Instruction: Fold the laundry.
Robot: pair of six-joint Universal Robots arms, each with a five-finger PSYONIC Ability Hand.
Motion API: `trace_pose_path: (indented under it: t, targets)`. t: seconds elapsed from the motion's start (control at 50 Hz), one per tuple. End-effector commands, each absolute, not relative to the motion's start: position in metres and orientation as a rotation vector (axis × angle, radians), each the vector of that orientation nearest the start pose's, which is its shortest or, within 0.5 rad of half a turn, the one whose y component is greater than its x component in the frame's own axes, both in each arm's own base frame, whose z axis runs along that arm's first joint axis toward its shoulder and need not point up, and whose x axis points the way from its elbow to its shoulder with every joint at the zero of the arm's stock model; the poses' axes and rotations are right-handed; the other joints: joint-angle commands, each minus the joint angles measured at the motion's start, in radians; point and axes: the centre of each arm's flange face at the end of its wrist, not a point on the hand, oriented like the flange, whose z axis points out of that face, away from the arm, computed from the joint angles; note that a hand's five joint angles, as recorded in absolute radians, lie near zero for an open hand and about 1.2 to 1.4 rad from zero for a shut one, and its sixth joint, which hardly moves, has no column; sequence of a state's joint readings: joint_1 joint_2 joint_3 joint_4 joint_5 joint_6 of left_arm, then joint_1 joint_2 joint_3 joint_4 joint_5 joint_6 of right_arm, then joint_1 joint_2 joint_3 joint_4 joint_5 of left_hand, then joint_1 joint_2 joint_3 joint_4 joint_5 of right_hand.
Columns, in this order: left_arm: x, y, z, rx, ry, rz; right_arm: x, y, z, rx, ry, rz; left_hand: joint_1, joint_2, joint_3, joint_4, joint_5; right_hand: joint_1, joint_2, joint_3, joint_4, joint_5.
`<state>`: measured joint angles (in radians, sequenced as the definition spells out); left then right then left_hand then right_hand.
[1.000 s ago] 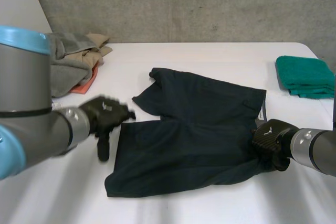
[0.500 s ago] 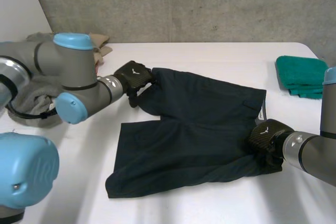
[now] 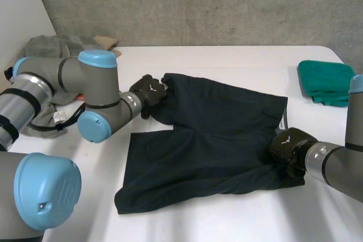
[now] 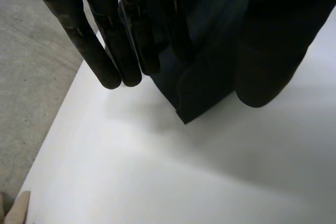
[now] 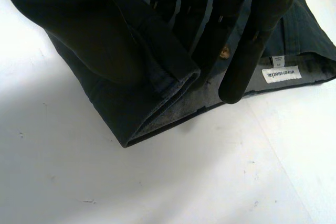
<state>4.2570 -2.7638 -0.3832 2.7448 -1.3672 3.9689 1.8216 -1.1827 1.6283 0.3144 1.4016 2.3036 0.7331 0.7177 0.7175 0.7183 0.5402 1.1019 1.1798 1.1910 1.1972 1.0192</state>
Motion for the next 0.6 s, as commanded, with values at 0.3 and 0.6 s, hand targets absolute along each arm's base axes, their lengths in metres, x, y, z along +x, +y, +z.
trace_pose_path:
  t: [0.3, 0.6]
  targets:
    - [-0.337, -0.367, 0.133, 1.506, 1.963, -1.553, 0.213, -0.249, 0.161, -1.614, 2.468, -1.312, 0.663, 0.679, 0.679, 0.678, 0.682, 0.294, 0.217, 0.205, 0.199, 0.203]
    - [-0.322, -0.355, 0.136, 1.287, 2.018, -1.385, 0.22, -0.241, 0.158, -1.643, 2.441, -1.295, 0.663, 0.679, 0.679, 0.678, 0.682, 0.294, 0.217, 0.205, 0.199, 0.203]
